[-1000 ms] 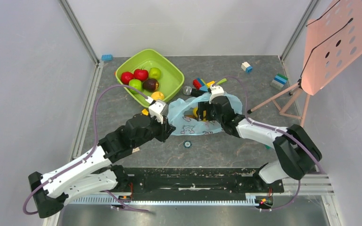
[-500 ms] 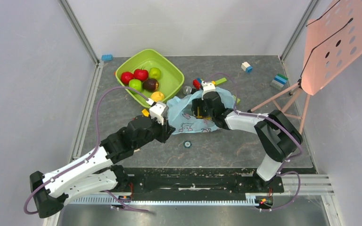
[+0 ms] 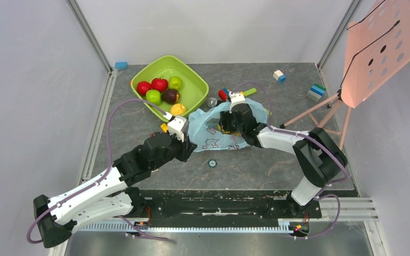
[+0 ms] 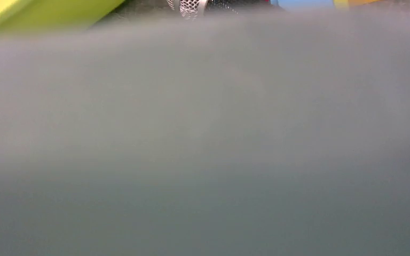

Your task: Take the fake fruits out of the plastic bag

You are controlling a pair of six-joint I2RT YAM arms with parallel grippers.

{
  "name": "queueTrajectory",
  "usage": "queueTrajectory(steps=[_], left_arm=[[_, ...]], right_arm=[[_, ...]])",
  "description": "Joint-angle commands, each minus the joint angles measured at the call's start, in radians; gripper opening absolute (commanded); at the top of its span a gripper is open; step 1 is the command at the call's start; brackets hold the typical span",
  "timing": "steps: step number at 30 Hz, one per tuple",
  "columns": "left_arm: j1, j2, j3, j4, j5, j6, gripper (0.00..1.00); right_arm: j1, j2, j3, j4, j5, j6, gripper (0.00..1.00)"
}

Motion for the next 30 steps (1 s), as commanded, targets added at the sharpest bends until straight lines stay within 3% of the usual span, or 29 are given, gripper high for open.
queueTrajectory(steps=[1, 6, 11, 16, 18, 22, 30], left_arm=[[-0.003, -0.006, -0.009, 0.047, -0.037, -0.071, 0.28], [-0.003, 0.005, -0.009, 0.051, -0.047, -0.084, 0.28], [-0.003, -0.002, -0.007, 0.043, -0.074, -0.106, 0.44], [-0.003, -0.032, 0.001, 0.043, -0.089, -0.105, 0.52], [-0.002, -0.052, 0.01, 0.042, -0.088, -0.086, 0.63], [-0.003, -0.108, 0.046, 0.038, -0.077, -0.042, 0.94], [-0.003, -0.249, 0.104, 0.093, -0.016, 0.089, 1.0]], right_arm=[[0.003, -0.147, -0.039, -0.013, 0.017, -0.029, 0.48], [0.003, -0.28, -0.066, -0.067, 0.009, -0.049, 0.47], [0.002, -0.407, -0.097, -0.118, -0.035, -0.052, 0.47], [0.004, -0.524, -0.108, -0.184, -0.109, -0.049, 0.47], [0.003, -0.563, -0.102, -0.212, -0.14, -0.039, 0.47], [0.002, -0.616, -0.08, -0.251, -0.209, 0.0, 0.46], [0.003, -0.643, 0.038, -0.357, -0.373, 0.081, 0.45]])
